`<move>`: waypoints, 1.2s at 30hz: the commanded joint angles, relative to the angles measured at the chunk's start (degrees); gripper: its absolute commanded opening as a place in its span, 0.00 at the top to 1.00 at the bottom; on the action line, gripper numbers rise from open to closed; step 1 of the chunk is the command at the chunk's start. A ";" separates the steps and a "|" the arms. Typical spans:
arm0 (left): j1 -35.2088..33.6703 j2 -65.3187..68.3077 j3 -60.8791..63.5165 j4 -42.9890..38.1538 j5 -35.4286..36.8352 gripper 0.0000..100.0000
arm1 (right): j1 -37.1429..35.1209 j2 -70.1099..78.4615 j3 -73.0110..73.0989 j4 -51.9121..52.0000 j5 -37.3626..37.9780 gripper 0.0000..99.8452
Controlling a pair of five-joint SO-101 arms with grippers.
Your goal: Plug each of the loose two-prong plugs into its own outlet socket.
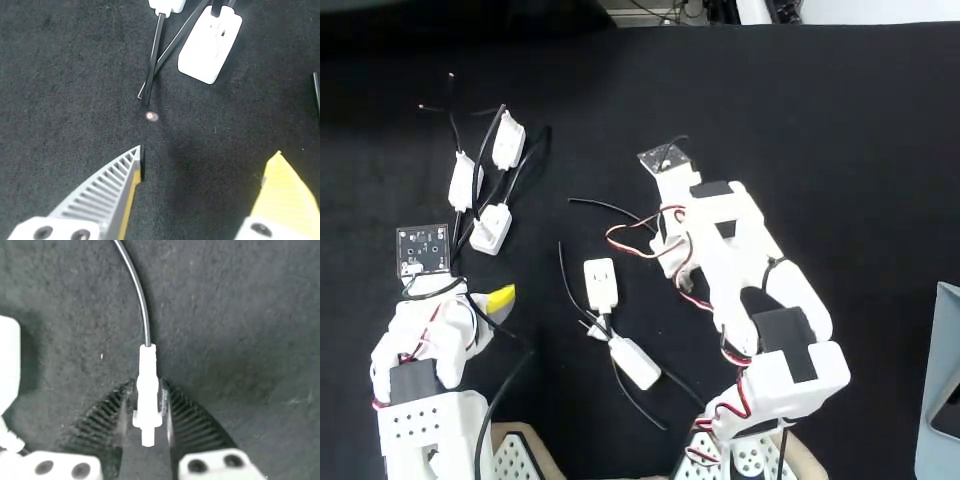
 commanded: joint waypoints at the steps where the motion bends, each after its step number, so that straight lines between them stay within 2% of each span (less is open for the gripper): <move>1: -0.22 -0.35 -0.22 0.26 -0.62 0.63 | -0.18 -0.13 -0.04 1.93 0.53 0.99; 8: -0.13 -0.35 -0.22 0.18 -0.62 0.63 | -0.18 -5.58 -1.45 7.03 4.84 0.99; 13: -0.04 -0.35 -0.66 0.00 -0.18 0.63 | -0.35 -19.21 0.84 7.12 4.66 0.99; 17: 0.04 -0.35 -1.98 -0.70 3.08 0.63 | -3.52 -31.16 5.49 6.59 4.57 0.99; 21: 0.04 -0.35 -4.53 -2.11 6.59 0.63 | -7.91 -42.59 12.44 1.32 4.40 0.99; 26: 0.92 -0.35 -9.45 -2.11 11.78 0.63 | -15.91 -54.02 21.85 -7.56 -1.32 0.99; 32: 9.36 -0.35 -12.35 -2.37 17.93 0.63 | -22.59 -58.86 26.07 -14.59 -7.30 0.99; 36: 13.05 -0.35 -11.91 -6.24 20.75 0.63 | -26.81 -59.12 26.07 -16.00 -10.02 0.99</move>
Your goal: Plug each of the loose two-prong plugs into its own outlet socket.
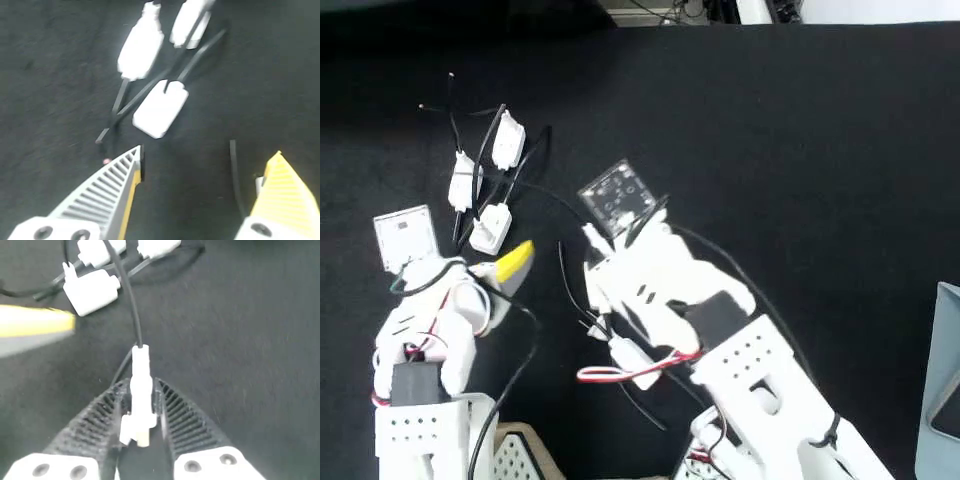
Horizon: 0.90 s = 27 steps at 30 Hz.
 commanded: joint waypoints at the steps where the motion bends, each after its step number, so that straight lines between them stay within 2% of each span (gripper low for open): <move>1: 3.91 -0.35 -2.95 -5.01 2.64 0.63 | -5.45 -1.63 -0.13 -2.73 -3.43 0.99; 6: 6.55 -0.35 -3.38 -5.98 3.78 0.63 | -10.37 -1.36 -0.13 -3.34 -4.31 0.99; 10: 9.63 -0.44 -3.21 -5.89 3.60 0.63 | -11.16 -1.27 1.63 -5.98 -4.31 0.99; 16: 10.15 -3.52 -6.29 0.70 3.34 0.63 | -10.99 -1.27 5.05 -9.23 -4.13 0.99; 20: 11.91 -10.99 -4.79 3.52 2.73 0.63 | -10.99 -1.27 5.14 -9.05 -4.13 0.99; 23: 14.46 -17.67 -2.77 6.07 -0.70 0.63 | -10.99 -1.27 5.23 -8.88 -4.13 0.99; 27: 15.43 -16.62 -2.51 6.59 -2.02 0.63 | -10.99 -1.27 5.32 -8.79 -4.13 0.99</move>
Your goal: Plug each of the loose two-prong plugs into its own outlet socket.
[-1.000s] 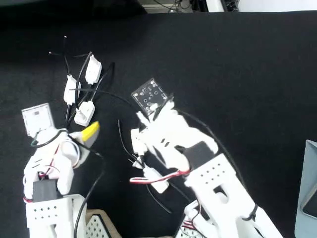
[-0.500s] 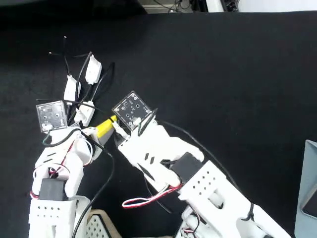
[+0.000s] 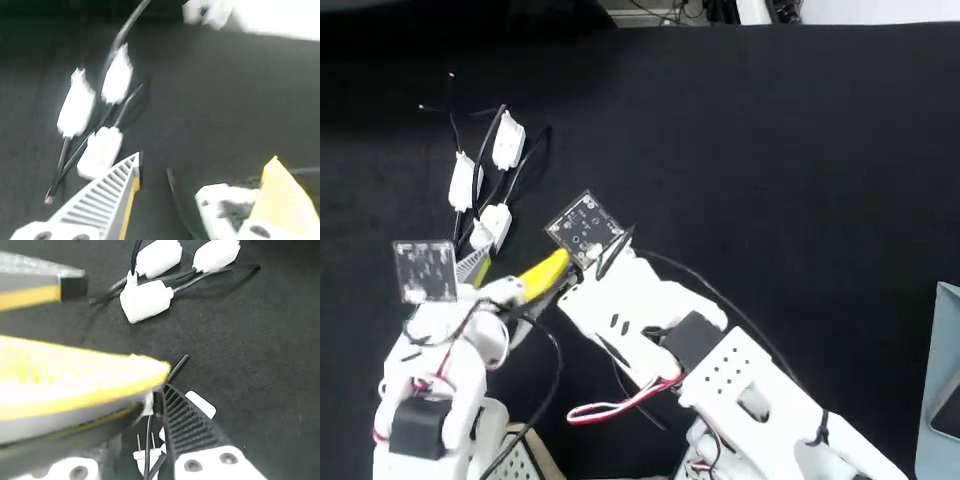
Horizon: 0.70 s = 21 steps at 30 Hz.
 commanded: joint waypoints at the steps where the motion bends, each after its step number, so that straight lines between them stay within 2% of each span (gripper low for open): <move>1: 1.71 0.26 -0.22 0.09 -1.49 0.63 | -0.62 -1.10 -0.40 -0.97 -0.18 0.99; 6: 1.80 -0.62 -0.31 0.62 -4.57 0.63 | -0.53 -1.10 -0.31 -0.88 -0.18 0.99; 9: 0.66 -0.62 -0.57 0.62 -4.57 0.63 | 1.93 -1.27 -0.75 1.41 -0.26 0.99; 14: -5.85 -0.44 -0.75 0.18 -4.48 0.63 | 11.78 -1.45 -0.92 3.08 -0.26 0.99; 21: -6.11 4.31 -0.92 0.18 -4.92 0.63 | 26.02 -1.19 -2.51 3.08 -0.26 0.99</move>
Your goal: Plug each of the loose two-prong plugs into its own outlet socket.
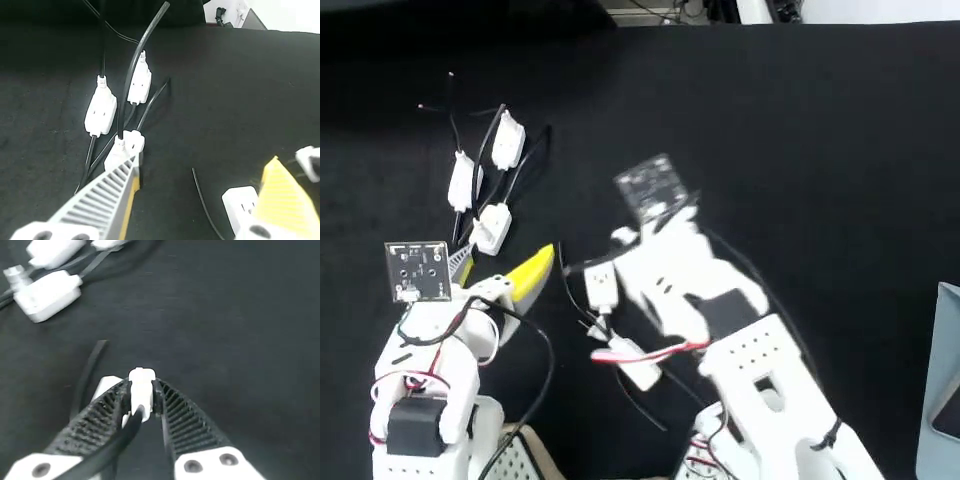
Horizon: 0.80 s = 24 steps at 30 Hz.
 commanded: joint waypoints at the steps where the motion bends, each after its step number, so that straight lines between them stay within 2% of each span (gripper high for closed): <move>1: -0.31 6.42 -1.89 -0.44 -0.70 0.63 | 9.58 -1.19 -2.86 0.09 -0.44 0.99; 13: 10.59 45.19 -18.42 -0.35 -0.26 0.63 | 20.31 -1.10 -2.95 -1.93 0.26 0.99; 16: 13.05 54.42 -22.29 0.00 -0.18 0.63 | 22.42 -1.10 -2.77 -2.99 2.46 0.99; 24: 22.37 66.81 -26.24 0.09 -0.62 0.63 | 25.67 -1.10 -2.86 -2.99 2.90 0.99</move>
